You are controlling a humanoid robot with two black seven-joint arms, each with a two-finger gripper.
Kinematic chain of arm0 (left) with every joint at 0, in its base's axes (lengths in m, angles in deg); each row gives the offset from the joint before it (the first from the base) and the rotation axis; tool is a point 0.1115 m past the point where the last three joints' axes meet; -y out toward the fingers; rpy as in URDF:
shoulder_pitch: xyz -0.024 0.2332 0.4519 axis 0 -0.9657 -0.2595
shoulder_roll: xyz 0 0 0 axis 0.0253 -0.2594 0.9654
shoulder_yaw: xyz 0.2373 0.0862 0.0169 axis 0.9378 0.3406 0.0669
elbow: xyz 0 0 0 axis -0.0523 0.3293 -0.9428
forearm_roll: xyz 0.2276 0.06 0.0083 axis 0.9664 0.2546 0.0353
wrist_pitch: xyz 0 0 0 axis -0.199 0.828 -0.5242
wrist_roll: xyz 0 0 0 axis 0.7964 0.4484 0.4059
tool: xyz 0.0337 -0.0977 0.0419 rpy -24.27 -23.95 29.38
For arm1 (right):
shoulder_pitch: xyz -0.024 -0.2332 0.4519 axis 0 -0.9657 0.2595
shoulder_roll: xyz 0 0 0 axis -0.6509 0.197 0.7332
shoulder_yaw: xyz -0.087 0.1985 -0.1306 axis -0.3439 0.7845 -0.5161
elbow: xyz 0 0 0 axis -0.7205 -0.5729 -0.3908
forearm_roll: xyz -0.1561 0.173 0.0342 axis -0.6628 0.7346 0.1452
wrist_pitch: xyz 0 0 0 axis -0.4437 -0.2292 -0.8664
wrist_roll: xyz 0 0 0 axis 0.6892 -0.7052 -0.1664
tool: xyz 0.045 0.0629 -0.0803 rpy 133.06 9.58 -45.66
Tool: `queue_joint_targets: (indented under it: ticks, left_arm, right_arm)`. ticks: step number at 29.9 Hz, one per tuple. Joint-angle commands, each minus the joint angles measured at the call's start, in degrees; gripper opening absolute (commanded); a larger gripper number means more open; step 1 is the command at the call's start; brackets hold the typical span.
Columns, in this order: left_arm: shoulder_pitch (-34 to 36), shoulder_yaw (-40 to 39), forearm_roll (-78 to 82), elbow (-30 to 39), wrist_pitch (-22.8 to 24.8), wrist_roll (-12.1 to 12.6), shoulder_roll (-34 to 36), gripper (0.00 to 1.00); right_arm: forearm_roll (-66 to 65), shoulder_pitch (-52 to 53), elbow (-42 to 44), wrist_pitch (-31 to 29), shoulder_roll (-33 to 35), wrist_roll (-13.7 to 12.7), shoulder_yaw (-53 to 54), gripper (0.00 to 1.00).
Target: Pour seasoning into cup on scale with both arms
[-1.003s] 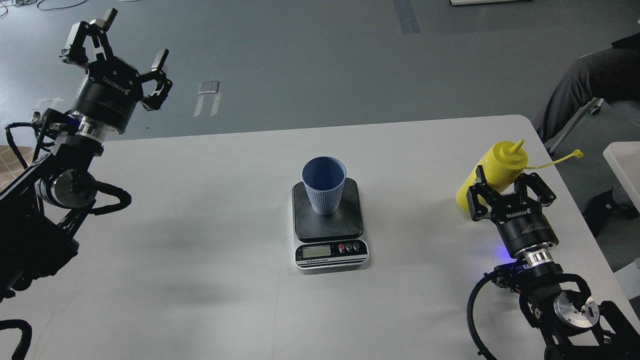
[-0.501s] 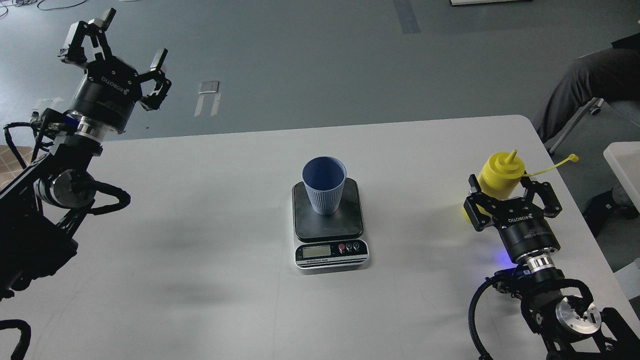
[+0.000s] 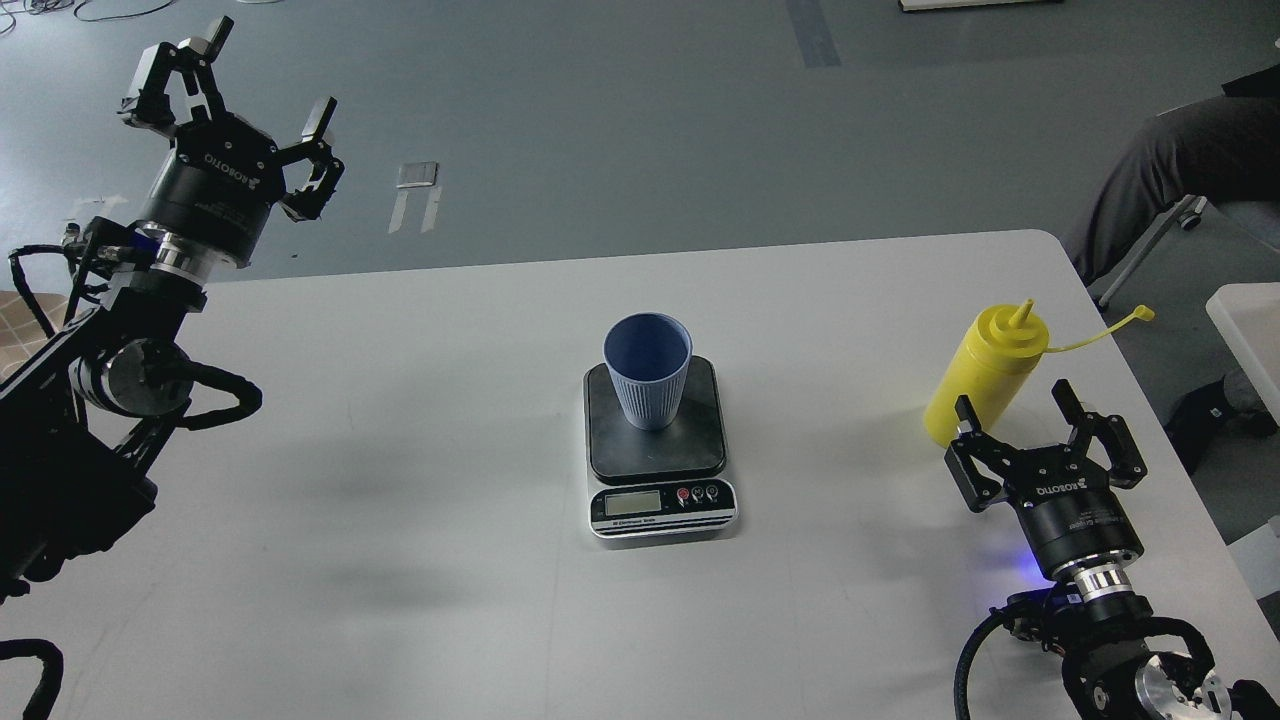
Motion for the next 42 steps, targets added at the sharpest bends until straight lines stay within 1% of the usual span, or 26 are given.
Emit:
queue_joint_targets:
  ticks: [1, 5, 7, 11, 13, 15, 17, 18, 19, 21, 23, 24, 25, 27, 28, 29, 30, 32, 33, 35, 36, 37, 38, 39, 41, 42]
  left_arm:
    - [0.0, -0.1, 0.0, 0.0, 0.0, 0.0, 0.0, 0.97]
    - [0.0, 0.0, 0.0, 0.0, 0.0, 0.0, 0.1, 0.97]
    - [0.1, 0.0, 0.0, 0.0, 0.0, 0.0, 0.1, 0.97]
    - [0.1, 0.0, 0.0, 0.0, 0.0, 0.0, 0.1, 0.97]
    - [0.1, 0.0, 0.0, 0.0, 0.0, 0.0, 0.0, 0.97]
    - [0.2, 0.0, 0.0, 0.0, 0.0, 0.0, 0.1, 0.97]
    - [0.2, 0.0, 0.0, 0.0, 0.0, 0.0, 0.0, 0.97]
    - [0.2, 0.0, 0.0, 0.0, 0.0, 0.0, 0.0, 0.97]
    - [0.2, 0.0, 0.0, 0.0, 0.0, 0.0, 0.0, 0.97]
    - [0.2, 0.0, 0.0, 0.0, 0.0, 0.0, 0.0, 0.97]
    - [0.2, 0.0, 0.0, 0.0, 0.0, 0.0, 0.1, 0.97]
    - [0.2, 0.1, 0.0, 0.0, 0.0, 0.0, 0.1, 0.97]
    - [0.2, 0.2, 0.1, 0.0, 0.0, 0.0, 0.0, 0.97]
    - [0.5, 0.5, 0.1, 0.0, 0.0, 0.1, -0.1, 0.98]
    - [0.7, 0.6, 0.1, 0.0, 0.0, 0.1, -0.1, 0.98]
    - [1.1, 0.7, 0.3, 0.0, 0.0, 0.1, -0.1, 0.98]
    - [1.1, 0.7, 0.3, 0.0, 0.0, 0.1, -0.1, 0.98]
    - [2.0, 0.9, 0.5, 0.0, 0.0, 0.2, 0.0, 0.98]
    - [2.3, 0.9, 0.5, 0.0, 0.0, 0.2, 0.0, 0.98]
    - [3.7, 0.9, 0.6, -0.1, 0.0, 0.2, 0.0, 0.98]
    - [3.7, 0.9, 0.6, -0.1, 0.0, 0.2, 0.0, 0.98]
    - [4.9, 1.0, 0.6, -0.2, 0.0, 0.3, -0.1, 0.98]
    - [6.2, 1.1, 0.7, -0.6, 0.0, 0.3, -0.2, 0.98]
    - [6.8, 1.3, 0.7, -0.8, 0.0, 0.4, -0.3, 0.98]
    - [9.4, 2.5, 0.9, -1.0, 0.0, 0.4, -1.1, 0.98]
    - [10.1, 2.8, 1.1, -1.1, 0.0, 0.4, -1.5, 0.98]
  right_arm:
    - [-0.1, -3.8, -4.3, 0.0, 0.0, 0.0, -0.4, 0.97]
    - [-0.7, -8.0, -9.8, 0.0, 0.0, -0.4, -1.0, 0.97]
    - [-1.1, -11.1, -14.2, 0.0, 0.0, -0.6, -2.7, 0.97]
    - [-1.8, -11.5, -18.1, 0.0, 1.1, -0.7, -4.6, 0.98]
    - [-2.8, -11.2, -20.4, 0.0, 4.4, -0.7, -4.7, 0.98]
    - [-3.6, -10.1, -23.1, 0.0, 9.1, -0.7, -4.2, 0.98]
    - [-3.6, -8.5, -23.7, 0.0, 12.4, -0.7, -3.7, 0.98]
    - [-3.6, -5.9, -23.7, 0.0, 15.8, -0.7, -2.9, 0.98]
    - [-3.6, -4.5, -23.5, 0.0, 17.3, -0.7, -2.4, 0.98]
    - [-3.6, 0.5, -23.0, 0.0, 22.9, -0.7, -0.7, 0.99]
    - [-3.5, 3.4, -22.7, 0.0, 26.0, -0.7, 0.0, 0.99]
    - [-3.4, 6.8, -21.9, 0.0, 29.5, -0.7, 0.2, 0.99]
    - [-3.3, 8.7, -21.2, 0.0, 31.1, -0.6, 0.1, 0.99]
    - [-2.6, 16.8, -16.4, 0.0, 36.3, -0.6, -0.3, 0.99]
    - [-2.6, 18.9, -14.8, 0.0, 37.3, -0.6, -0.4, 0.99]
    - [-2.6, 22.9, -11.4, 0.0, 38.9, -0.5, -0.5, 1.0]
    - [-2.6, 22.9, -11.4, 0.0, 38.9, -0.5, -0.5, 1.0]
    - [-3.3, 30.8, -4.2, 0.0, 40.7, -0.5, -1.0, 1.0]
    - [-3.3, 32.8, -2.3, 0.0, 40.7, -0.5, -1.5, 1.0]
    - [-3.7, 40.5, 4.4, 0.0, 40.4, -0.5, -6.1, 1.0]
    - [-3.7, 40.6, 4.5, 0.0, 40.4, -0.5, -6.1, 1.0]
    - [-4.0, 44.4, 7.6, 0.0, 40.2, -0.5, -10.3, 1.0]
    - [-3.8, 48.4, 10.3, 0.0, 38.9, -0.4, -14.6, 1.0]
    - [-3.8, 50.3, 11.5, 0.0, 37.7, -0.4, -16.3, 1.0]
    - [-3.8, 55.5, 15.5, 0.0, 31.6, -0.5, -20.0, 1.0]
    - [-3.9, 56.2, 16.4, 0.0, 30.2, -0.5, -20.4, 1.0]
